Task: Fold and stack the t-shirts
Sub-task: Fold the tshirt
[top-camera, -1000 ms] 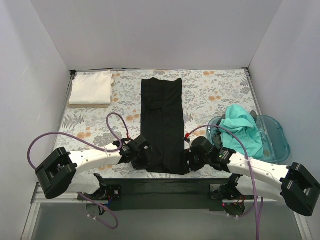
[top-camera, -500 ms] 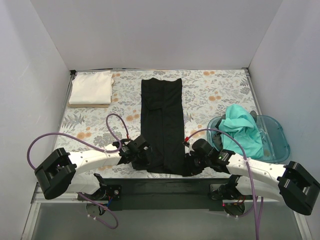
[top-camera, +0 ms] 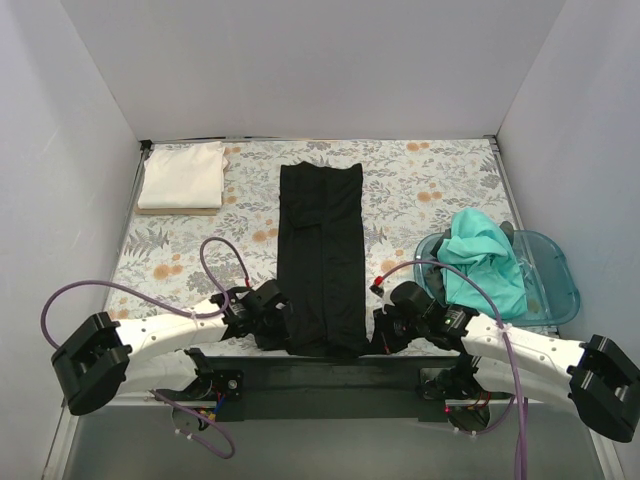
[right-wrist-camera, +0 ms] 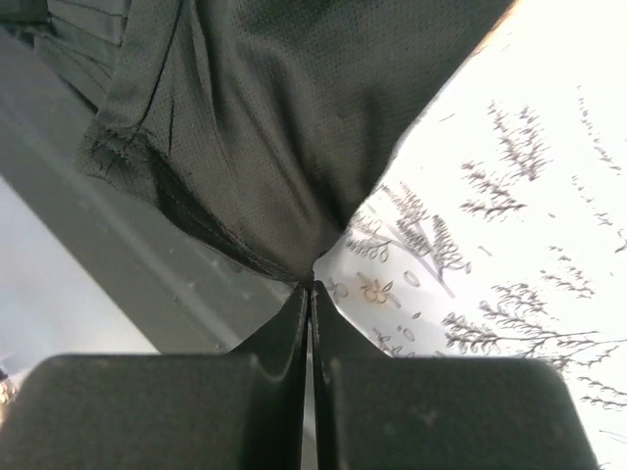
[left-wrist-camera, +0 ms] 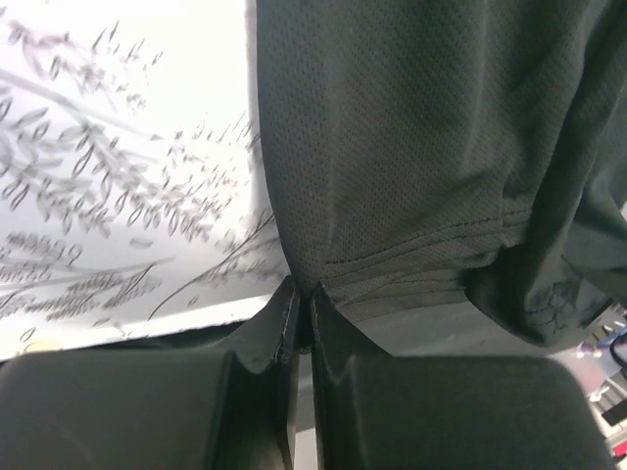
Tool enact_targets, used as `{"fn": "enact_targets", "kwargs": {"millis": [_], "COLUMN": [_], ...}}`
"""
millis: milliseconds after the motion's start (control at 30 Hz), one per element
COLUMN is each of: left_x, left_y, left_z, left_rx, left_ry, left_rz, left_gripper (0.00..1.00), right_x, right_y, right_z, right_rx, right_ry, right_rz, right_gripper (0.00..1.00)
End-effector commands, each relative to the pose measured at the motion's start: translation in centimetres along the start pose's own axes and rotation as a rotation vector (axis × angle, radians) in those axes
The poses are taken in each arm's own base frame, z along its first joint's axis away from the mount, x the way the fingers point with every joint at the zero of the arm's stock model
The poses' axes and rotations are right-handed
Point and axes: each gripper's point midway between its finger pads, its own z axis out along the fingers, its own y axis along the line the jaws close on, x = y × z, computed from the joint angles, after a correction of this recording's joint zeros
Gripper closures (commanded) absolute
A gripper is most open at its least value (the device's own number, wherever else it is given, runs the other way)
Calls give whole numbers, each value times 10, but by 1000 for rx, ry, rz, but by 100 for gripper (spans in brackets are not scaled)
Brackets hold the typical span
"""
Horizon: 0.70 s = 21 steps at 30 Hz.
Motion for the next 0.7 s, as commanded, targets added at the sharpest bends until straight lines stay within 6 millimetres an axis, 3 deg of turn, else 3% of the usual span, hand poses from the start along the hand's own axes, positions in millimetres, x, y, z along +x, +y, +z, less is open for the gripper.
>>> {"fn": "enact_targets", "kwargs": {"millis": [0, 133, 233, 367, 400, 533, 567, 633, 667], "left_x": [12, 4, -10, -31, -47, -68, -73, -89, -96], "left_y": [3, -34, -67, -82, -81, -76, -78, -88, -93], "left_z": [-9, -20, -29, -33, -32, -31, -33, -38, -40], "left_rx": [30, 184, 291, 271, 237, 148, 145, 164, 178], "left_ry": [40, 14, -42, -130, -206, -284, -305, -368, -389], "left_rz": [12, 45, 81, 90, 68, 9, -12, -32, -32], "left_gripper": [100, 100, 100, 100, 100, 100, 100, 100, 100], "right_x": [9, -3, -38, -87, -93, -131, -152, -169, -184], "right_y": [9, 21, 34, 42, 40, 42, 42, 37, 43], "right_z": [-3, -2, -8, -20, -20, -28, -37, -38, -45], "right_rx": [-64, -111, -98, -27, -3, 84, 134, 193, 195], "right_ry": [34, 3, -85, -233, -242, -326, -393, -424, -456], "right_rz": [-38, -64, -117, -180, -186, -197, -203, -207, -215], "right_gripper": [99, 99, 99, 99, 99, 99, 99, 99, 99]}}
